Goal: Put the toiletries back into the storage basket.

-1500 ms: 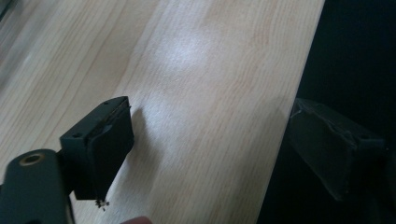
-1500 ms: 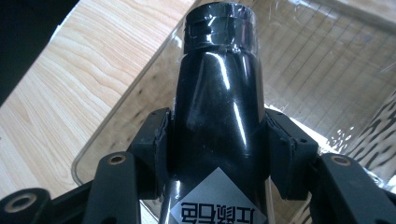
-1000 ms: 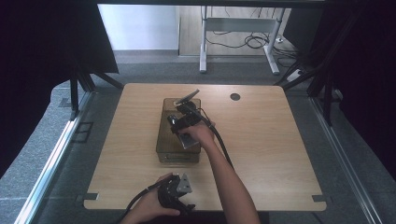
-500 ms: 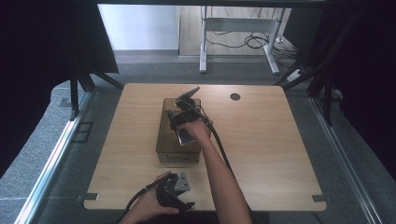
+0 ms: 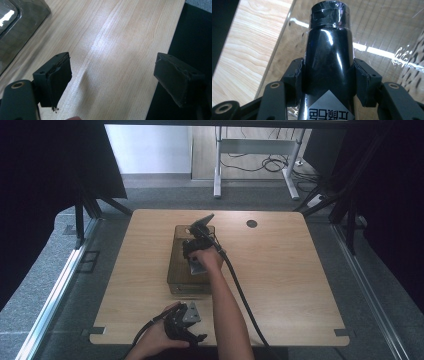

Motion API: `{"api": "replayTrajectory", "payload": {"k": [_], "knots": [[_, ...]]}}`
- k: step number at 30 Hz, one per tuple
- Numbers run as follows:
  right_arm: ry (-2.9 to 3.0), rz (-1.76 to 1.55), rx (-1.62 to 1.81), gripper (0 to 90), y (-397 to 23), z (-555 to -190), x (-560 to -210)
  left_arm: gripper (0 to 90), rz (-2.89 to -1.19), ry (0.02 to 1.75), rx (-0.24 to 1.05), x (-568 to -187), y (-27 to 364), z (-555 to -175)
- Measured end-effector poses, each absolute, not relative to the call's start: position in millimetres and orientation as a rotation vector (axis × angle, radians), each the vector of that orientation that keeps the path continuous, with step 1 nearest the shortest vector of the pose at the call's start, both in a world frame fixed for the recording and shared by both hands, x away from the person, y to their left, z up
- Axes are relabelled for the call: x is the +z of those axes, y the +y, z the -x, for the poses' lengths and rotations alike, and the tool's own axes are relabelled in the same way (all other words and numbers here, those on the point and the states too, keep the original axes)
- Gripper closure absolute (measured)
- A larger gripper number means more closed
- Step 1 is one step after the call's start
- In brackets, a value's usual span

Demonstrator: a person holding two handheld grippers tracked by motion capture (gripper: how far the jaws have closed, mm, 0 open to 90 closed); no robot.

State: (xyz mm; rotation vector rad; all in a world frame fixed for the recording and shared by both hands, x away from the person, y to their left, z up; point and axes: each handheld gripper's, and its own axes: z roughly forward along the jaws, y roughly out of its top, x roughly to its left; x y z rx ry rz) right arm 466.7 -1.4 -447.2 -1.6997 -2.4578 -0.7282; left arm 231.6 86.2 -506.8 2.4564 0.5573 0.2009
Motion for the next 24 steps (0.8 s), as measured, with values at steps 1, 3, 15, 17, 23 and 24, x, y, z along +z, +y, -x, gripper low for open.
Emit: {"api": "replayTrajectory", "payload": {"k": [1,3,15,17,23,24], "knots": [[-2.456,1.702,-0.725,46.9,-0.3,-466.8,-448.2,14.8,-2.456,0.561,0.203,-507.0,86.2,-231.6],[-2.450,1.704,-0.721,46.8,2.3,-467.2,-450.5,14.8,-2.455,0.564,0.200,-507.1,86.2,-231.2],[-2.419,1.790,-0.686,46.8,5.2,-469.4,-454.1,15.0,-2.426,0.585,0.211,-504.3,88.9,-231.6],[-2.412,1.790,-0.691,46.9,6.3,-469.0,-454.0,14.9,-2.425,0.584,0.210,-504.4,88.9,-231.6],[-2.405,1.802,-0.670,46.9,8.6,-468.9,-457.3,14.9,-2.424,0.582,0.206,-504.7,88.4,-231.7],[-2.404,1.805,-0.669,46.9,9.4,-468.8,-457.9,14.9,-2.423,0.583,0.205,-504.7,88.5,-231.7]]}}
